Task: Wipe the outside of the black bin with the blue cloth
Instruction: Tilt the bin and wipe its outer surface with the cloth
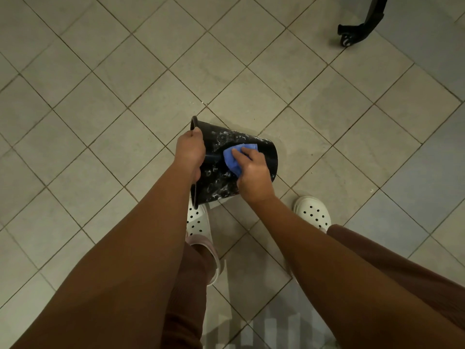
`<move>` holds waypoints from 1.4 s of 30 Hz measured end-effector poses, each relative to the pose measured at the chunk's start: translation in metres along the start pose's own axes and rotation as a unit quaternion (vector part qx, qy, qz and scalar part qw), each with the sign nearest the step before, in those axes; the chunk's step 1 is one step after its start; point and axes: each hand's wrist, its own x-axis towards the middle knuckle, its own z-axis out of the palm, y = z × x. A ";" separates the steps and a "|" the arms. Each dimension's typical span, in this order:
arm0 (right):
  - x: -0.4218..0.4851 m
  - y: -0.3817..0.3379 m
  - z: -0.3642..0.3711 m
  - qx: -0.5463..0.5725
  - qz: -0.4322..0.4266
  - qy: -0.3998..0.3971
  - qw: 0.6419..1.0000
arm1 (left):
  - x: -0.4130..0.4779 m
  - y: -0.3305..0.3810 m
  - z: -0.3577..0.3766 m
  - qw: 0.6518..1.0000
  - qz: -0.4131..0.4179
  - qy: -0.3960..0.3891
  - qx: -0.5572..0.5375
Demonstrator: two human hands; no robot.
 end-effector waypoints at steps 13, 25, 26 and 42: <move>0.008 -0.014 -0.004 -0.013 -0.098 -0.029 0.995 | -0.003 -0.001 0.000 1.000 0.013 -0.019 0.014; -0.005 0.003 -0.002 -0.013 -0.106 -0.012 0.994 | -0.002 -0.005 -0.004 1.000 -0.001 -0.019 0.000; -0.001 0.005 -0.004 -0.002 -0.109 -0.005 0.994 | -0.001 -0.005 -0.004 1.000 -0.004 -0.021 0.002; 0.004 -0.015 0.001 0.034 -0.088 0.003 0.996 | -0.009 -0.004 -0.002 0.998 -0.016 -0.052 0.018</move>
